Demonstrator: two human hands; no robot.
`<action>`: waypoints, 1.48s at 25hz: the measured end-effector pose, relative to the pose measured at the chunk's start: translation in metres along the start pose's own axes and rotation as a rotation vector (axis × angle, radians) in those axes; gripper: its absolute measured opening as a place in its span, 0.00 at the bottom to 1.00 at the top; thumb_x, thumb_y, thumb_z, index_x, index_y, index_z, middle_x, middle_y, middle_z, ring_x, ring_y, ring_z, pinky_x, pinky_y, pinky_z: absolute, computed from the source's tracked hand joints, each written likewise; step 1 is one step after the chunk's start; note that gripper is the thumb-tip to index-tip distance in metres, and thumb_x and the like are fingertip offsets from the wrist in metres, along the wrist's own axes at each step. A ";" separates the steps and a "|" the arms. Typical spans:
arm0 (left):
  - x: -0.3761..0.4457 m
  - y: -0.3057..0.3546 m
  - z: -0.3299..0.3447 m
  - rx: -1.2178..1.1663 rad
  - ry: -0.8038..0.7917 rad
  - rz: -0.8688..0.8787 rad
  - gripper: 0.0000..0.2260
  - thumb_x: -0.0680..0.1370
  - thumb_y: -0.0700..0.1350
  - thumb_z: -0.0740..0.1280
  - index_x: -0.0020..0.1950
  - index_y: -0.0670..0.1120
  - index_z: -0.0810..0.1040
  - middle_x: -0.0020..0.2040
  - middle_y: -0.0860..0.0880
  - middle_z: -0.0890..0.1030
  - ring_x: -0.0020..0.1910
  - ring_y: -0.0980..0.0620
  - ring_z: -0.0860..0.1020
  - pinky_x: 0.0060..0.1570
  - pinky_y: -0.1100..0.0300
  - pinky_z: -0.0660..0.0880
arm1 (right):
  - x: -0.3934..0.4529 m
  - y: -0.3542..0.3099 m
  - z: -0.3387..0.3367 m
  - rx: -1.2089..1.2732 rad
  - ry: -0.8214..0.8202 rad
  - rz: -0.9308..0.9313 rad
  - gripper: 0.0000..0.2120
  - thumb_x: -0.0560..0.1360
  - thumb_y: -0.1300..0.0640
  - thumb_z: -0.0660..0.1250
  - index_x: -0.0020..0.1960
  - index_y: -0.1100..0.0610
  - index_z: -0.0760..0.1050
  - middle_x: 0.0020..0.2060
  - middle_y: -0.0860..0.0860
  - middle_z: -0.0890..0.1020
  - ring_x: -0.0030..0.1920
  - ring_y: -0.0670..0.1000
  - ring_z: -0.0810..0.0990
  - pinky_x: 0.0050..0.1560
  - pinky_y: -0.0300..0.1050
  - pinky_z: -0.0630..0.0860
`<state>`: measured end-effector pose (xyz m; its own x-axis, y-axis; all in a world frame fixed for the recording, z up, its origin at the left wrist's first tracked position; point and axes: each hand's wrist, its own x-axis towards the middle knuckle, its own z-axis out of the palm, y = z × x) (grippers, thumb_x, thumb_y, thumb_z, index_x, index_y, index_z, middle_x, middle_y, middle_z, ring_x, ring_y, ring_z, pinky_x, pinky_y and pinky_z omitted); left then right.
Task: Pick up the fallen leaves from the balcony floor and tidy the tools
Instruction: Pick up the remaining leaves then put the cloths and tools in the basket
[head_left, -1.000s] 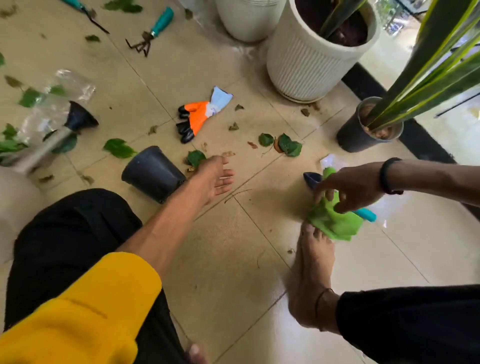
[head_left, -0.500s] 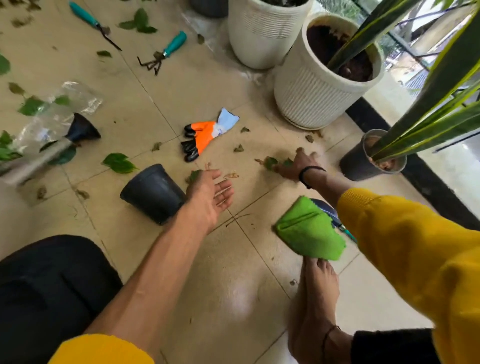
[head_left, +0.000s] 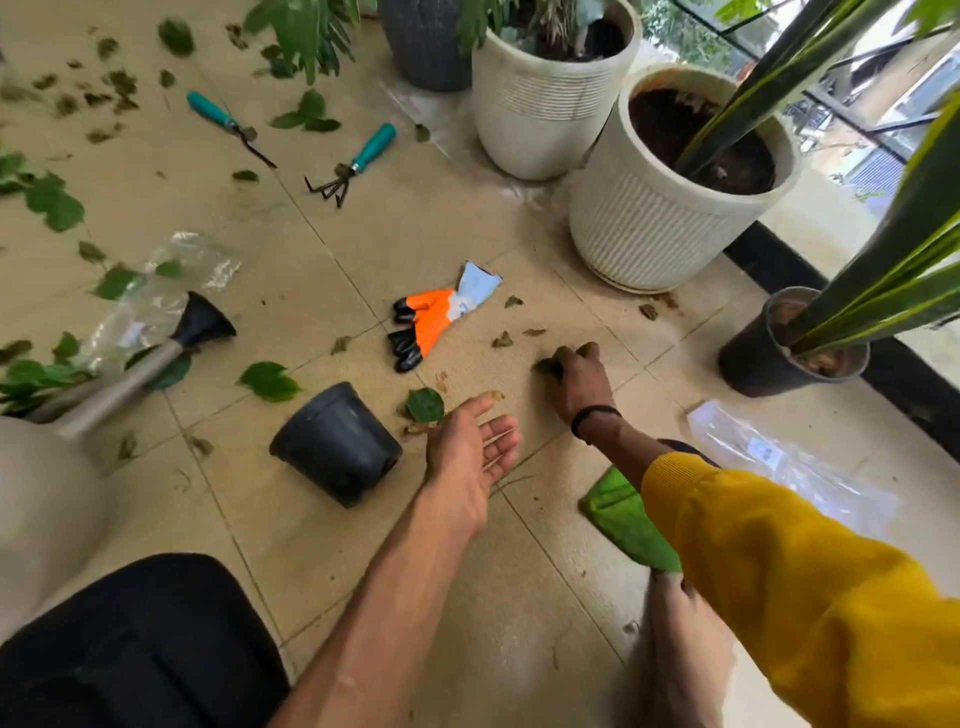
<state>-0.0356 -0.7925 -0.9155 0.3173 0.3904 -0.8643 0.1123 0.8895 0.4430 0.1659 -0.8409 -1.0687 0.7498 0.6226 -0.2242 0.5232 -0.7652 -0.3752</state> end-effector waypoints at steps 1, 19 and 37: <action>0.004 -0.001 -0.001 -0.001 0.004 0.002 0.06 0.83 0.44 0.63 0.57 0.47 0.79 0.53 0.42 0.84 0.55 0.44 0.83 0.58 0.51 0.79 | -0.002 0.003 -0.002 0.022 0.007 -0.027 0.10 0.81 0.57 0.63 0.58 0.58 0.78 0.57 0.60 0.74 0.53 0.62 0.76 0.51 0.49 0.74; 0.072 -0.047 -0.017 -0.549 -0.385 -0.184 0.20 0.83 0.50 0.60 0.70 0.39 0.76 0.65 0.36 0.80 0.64 0.38 0.80 0.69 0.45 0.73 | -0.106 -0.122 -0.075 -0.423 -0.535 -0.406 0.15 0.74 0.50 0.70 0.60 0.48 0.77 0.52 0.51 0.77 0.50 0.52 0.79 0.48 0.49 0.81; 0.075 -0.034 -0.122 -0.758 -0.409 0.003 0.09 0.82 0.44 0.64 0.46 0.42 0.79 0.46 0.42 0.81 0.51 0.43 0.82 0.59 0.39 0.77 | 0.081 -0.083 -0.017 -0.356 -0.345 -0.306 0.23 0.77 0.48 0.64 0.68 0.59 0.72 0.66 0.60 0.73 0.65 0.61 0.72 0.67 0.55 0.71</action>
<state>-0.1305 -0.7643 -1.0248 0.6469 0.4064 -0.6452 -0.5020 0.8639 0.0409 0.1895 -0.7299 -1.0405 0.3992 0.7955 -0.4558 0.8439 -0.5132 -0.1565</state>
